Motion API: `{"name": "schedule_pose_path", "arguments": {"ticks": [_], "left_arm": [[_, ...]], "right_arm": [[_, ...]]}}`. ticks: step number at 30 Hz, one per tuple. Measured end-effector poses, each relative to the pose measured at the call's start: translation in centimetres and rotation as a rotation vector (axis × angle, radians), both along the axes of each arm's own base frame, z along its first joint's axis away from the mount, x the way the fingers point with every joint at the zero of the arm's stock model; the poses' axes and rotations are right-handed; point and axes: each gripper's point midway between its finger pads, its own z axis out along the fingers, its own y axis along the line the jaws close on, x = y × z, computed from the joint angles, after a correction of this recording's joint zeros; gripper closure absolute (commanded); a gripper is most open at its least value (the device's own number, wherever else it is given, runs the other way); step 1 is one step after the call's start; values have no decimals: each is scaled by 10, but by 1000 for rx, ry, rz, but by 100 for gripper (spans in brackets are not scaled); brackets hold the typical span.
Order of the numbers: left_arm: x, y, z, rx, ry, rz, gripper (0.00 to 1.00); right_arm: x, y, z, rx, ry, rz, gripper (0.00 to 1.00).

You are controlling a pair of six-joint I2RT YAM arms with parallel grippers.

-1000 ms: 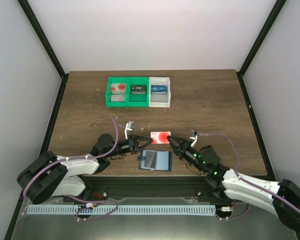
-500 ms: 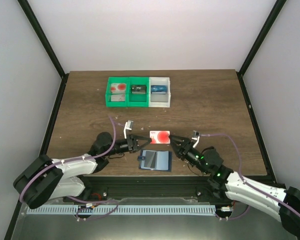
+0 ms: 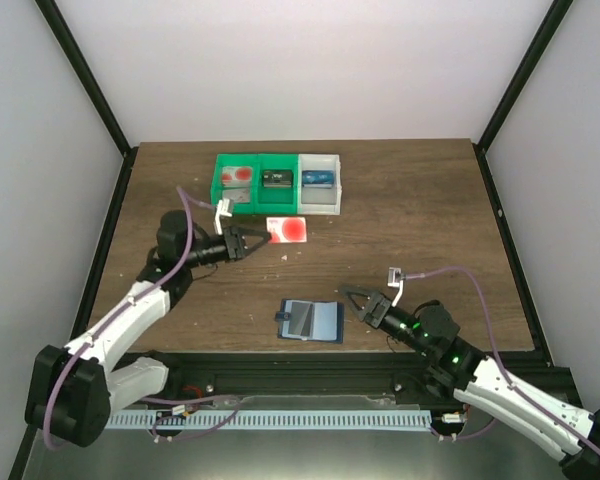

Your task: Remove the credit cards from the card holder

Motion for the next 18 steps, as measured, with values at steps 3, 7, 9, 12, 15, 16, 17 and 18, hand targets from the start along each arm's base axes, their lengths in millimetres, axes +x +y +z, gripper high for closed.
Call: {"name": "schedule_pose_path", "arguments": {"ticks": [3, 7, 9, 12, 15, 16, 17, 18], "left_arm": [[20, 17, 8, 51, -21, 29, 100], [60, 46, 6, 132, 2, 96, 100], [81, 62, 0, 170, 26, 129, 100], [106, 82, -12, 215, 65, 164, 100], [130, 103, -26, 248, 107, 198, 100], [137, 109, -32, 257, 124, 208, 100], [144, 116, -37, 266, 140, 217, 100], [149, 120, -41, 275, 149, 223, 100]], "right_arm": [[-4, -2, -3, -36, -29, 13, 0], [-8, -3, -2, -88, -66, 24, 0], [-9, -3, 2, -114, -86, 28, 0], [-11, -5, 15, -139, -125, 28, 0], [-12, -6, 25, -159, -157, 28, 0], [-12, -7, 26, -169, -163, 29, 0], [-12, -7, 26, -178, -166, 30, 0], [-12, -7, 26, -186, -167, 30, 0]]}}
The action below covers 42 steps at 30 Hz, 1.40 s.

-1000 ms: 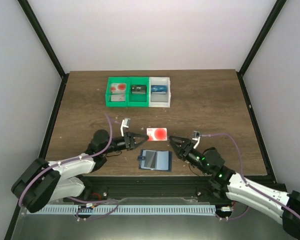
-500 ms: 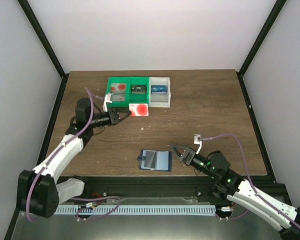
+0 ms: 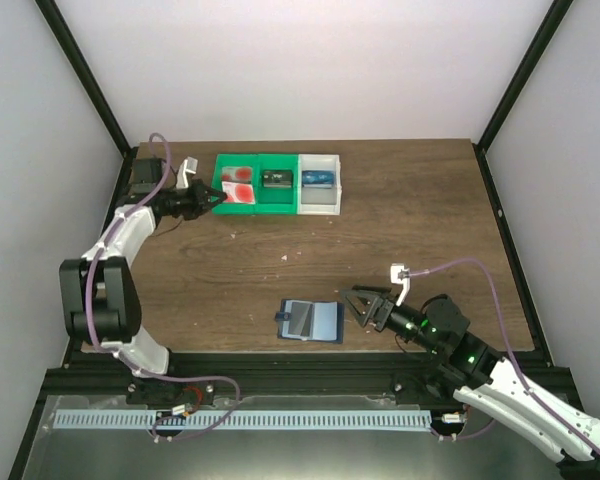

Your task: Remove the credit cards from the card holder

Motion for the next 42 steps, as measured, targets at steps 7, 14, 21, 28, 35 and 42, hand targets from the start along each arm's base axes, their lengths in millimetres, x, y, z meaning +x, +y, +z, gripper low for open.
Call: {"name": "schedule_pose_path", "arguments": {"ticks": [7, 14, 21, 28, 35, 42], "left_arm": [[59, 16, -21, 88, 58, 1, 100], [103, 26, -23, 154, 63, 21, 100], [128, 31, -42, 178, 98, 40, 100], [136, 35, -70, 197, 154, 46, 100], [143, 37, -76, 208, 155, 53, 100], [155, 37, -74, 210, 130, 57, 100]], "right_arm": [[1, -1, -5, -71, 1, -6, 0], [3, -8, 7, -84, -15, -38, 0], [3, -16, 6, -95, -9, -70, 0], [4, -19, 14, -94, -11, -83, 0], [6, -17, 10, -110, 2, -82, 0], [8, -15, 6, -124, 19, -88, 0]]}}
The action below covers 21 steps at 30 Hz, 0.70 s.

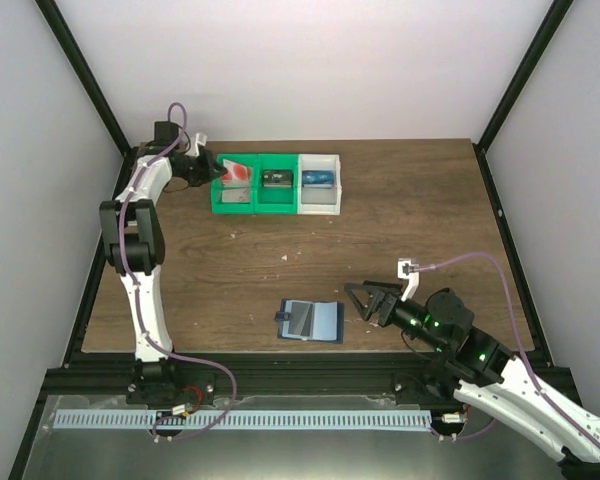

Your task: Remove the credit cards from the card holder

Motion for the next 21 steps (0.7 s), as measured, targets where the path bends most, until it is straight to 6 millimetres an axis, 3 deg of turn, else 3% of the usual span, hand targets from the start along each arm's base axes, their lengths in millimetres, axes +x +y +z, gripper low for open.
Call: {"name": "schedule_pose_path", "arguments": {"ticks": [7, 21], "left_arm": [[8, 1, -17, -1, 20, 1, 100], [24, -1, -16, -11, -27, 1, 100]], "right_arm": [[1, 1, -3, -8, 14, -2, 0], [3, 1, -5, -3, 32, -13, 0]]}}
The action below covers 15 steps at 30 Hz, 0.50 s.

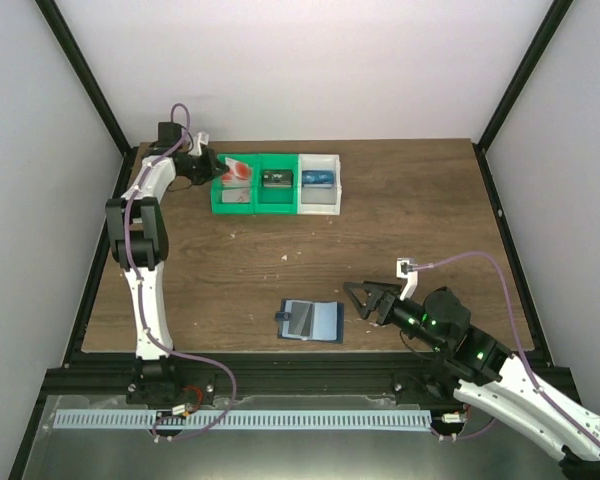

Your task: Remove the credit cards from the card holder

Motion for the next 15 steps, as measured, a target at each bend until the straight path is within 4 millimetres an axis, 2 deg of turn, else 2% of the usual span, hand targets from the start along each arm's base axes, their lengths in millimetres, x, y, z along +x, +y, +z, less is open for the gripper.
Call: {"name": "schedule_pose_path", "arguments": {"ticks": [15], "left_arm": [[5, -1, -3, -10, -4, 10, 100]], "right_arm": [[2, -1, 1, 8, 1, -12, 0]]}}
